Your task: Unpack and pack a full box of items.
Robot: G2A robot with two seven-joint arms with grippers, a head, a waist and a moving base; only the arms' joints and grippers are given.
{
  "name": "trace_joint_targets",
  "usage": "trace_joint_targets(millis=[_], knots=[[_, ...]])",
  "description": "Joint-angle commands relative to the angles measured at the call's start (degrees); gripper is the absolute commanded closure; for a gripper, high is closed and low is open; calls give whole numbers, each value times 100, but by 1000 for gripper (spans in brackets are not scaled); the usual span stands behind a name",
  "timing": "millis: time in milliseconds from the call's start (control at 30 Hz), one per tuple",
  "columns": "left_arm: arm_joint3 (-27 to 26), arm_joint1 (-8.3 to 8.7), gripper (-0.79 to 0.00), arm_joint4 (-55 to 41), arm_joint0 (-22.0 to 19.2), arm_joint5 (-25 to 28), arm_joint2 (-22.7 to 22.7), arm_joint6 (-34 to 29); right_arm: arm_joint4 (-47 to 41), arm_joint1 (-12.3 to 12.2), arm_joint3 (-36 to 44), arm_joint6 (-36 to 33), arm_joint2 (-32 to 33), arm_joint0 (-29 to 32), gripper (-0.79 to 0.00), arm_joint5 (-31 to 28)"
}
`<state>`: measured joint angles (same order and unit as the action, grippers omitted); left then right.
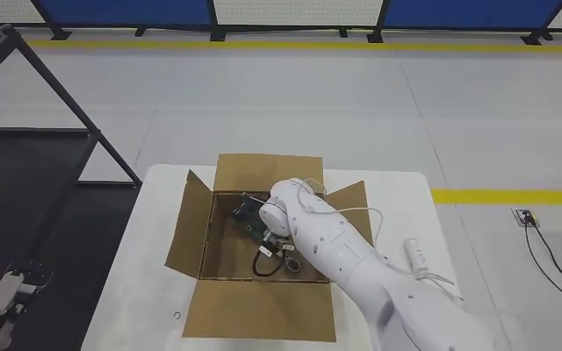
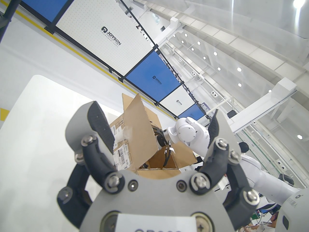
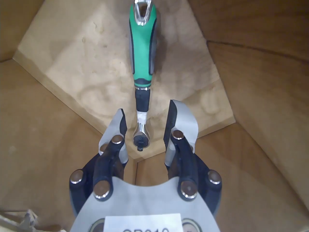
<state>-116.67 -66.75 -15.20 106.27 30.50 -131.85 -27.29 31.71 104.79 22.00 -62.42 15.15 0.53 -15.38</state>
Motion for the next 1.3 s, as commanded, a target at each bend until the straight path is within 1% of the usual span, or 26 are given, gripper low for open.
trace_joint_targets(millis=[0,100,167,233,300,400,433,467,533,567,600,633,700,767,833,933,1033,1167,1200,1267], knots=[[0,0,-785,0,0,0,0,0,-12,-16,23,89,67,-87,-376,-73],[0,0,-785,0,0,0,0,0,-37,-101,191,183,199,-192,-372,-207],[0,0,-785,0,0,0,0,0,-30,-201,416,225,298,-231,-379,-274],[0,0,-785,0,0,0,0,0,6,-342,794,222,406,-216,-379,-273],[0,0,-785,0,0,0,0,0,88,-538,1334,168,550,-156,-382,-168],[0,0,-785,0,0,0,0,0,376,-956,2642,-63,877,117,-391,265],[0,0,-785,0,0,0,0,0,567,-1131,3229,-197,1027,272,-409,502],[0,0,-785,0,0,0,0,0,804,-1322,3893,-348,1215,478,-406,780],[0,0,-785,0,0,0,0,0,1415,-1730,5416,-711,1699,1062,-431,1278],[0,0,-785,0,0,0,0,0,1799,-1931,6180,-937,1979,1428,-471,1481],[0,0,-785,0,0,0,0,0,2154,-2117,6918,-1155,2283,1824,-566,1598],[0,0,-785,0,0,0,0,0,2512,-2280,7578,-1330,2588,2230,-785,1666],[0,0,-785,0,0,0,0,0,3098,-2526,8614,-1569,3120,2979,-785,1639],[0,0,-785,0,0,0,0,0,3639,-2688,9312,-1700,3579,3560,-785,1641],[0,0,-785,0,0,0,0,0,4136,-2805,9832,-1880,4041,4016,-785,1730],[0,0,-785,0,0,0,0,0,4572,-2939,10524,-2132,4853,4643,-785,1825],[0,0,-785,0,0,0,0,0,4838,-3040,10851,-2459,5796,5182,-785,1927],[0,0,-785,0,0,0,0,0,4826,-3137,10741,-2558,7036,5785,-785,1871],[0,0,-785,0,0,0,0,0,4659,-3150,10658,-2536,7300,5900,-785,1842],[0,0,-785,0,0,0,0,0,4354,-3185,10270,-2513,7767,6106,-785,1609]])
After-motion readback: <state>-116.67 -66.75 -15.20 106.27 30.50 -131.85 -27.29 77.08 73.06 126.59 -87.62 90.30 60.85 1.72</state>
